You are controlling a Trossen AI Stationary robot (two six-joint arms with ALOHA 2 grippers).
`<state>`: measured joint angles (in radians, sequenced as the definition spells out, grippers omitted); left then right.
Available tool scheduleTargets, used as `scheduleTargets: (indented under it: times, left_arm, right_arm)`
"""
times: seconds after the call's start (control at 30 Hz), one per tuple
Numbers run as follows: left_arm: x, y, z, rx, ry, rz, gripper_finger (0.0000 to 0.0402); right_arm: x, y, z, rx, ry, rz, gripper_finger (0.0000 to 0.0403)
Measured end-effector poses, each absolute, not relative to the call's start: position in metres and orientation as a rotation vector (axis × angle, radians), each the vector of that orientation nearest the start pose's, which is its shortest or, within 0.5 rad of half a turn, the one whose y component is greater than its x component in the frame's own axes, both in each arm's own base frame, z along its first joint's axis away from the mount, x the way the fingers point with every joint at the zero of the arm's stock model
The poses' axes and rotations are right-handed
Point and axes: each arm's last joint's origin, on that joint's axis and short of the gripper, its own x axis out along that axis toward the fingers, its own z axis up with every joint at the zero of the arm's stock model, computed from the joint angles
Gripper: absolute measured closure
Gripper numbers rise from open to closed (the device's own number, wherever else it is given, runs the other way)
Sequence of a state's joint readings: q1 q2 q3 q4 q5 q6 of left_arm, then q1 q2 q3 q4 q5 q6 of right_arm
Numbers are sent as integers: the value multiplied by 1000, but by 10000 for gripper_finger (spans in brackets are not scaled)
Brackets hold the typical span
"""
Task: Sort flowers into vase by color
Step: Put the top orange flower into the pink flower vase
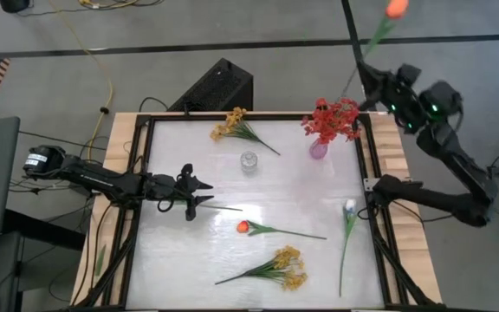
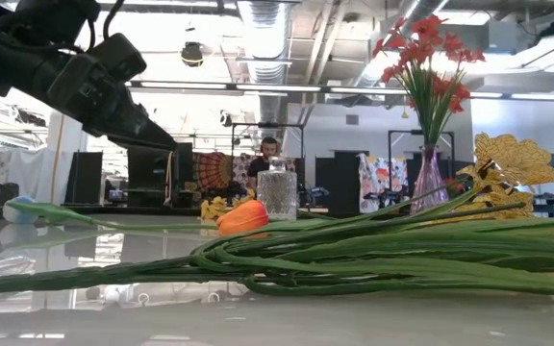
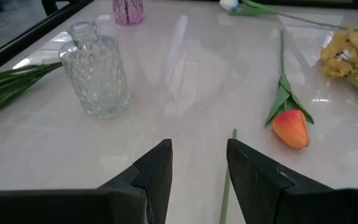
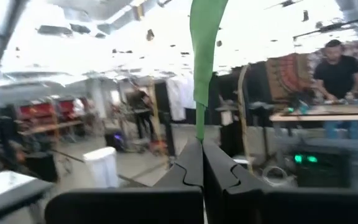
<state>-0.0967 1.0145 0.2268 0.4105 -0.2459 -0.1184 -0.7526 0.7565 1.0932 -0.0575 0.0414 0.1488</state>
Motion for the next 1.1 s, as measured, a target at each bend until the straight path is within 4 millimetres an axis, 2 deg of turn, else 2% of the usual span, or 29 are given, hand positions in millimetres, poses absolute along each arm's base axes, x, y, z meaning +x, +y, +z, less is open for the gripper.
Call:
scheduleTargets:
  times: [0.17,0.43,0.6,0.73,0.87,1.1]
  left_arm:
    - [185,-11,162,-55,354,169,258]
    - [185,-11,162,-56,354,169,258]
    - [185,-11,162,-56,355,169,258]
    - [185,-11,162,-53,356,168,258]
    - [185,-11,162,-50,356,167,258]
    - [185,-11,162,-50,356,167,258]
  right_arm:
    - [90,-80,425,54,-341,-738,388]
    - [102,-93,382,51,-321,-846,388]
    - [105,-98,377,51,-315,-857,388]
    - [104,-101,370,73,-238,-894,388]
    - [105,-103,358,127,-134,-918,388]
    - [112,-106,332,154,-118,-927,388]
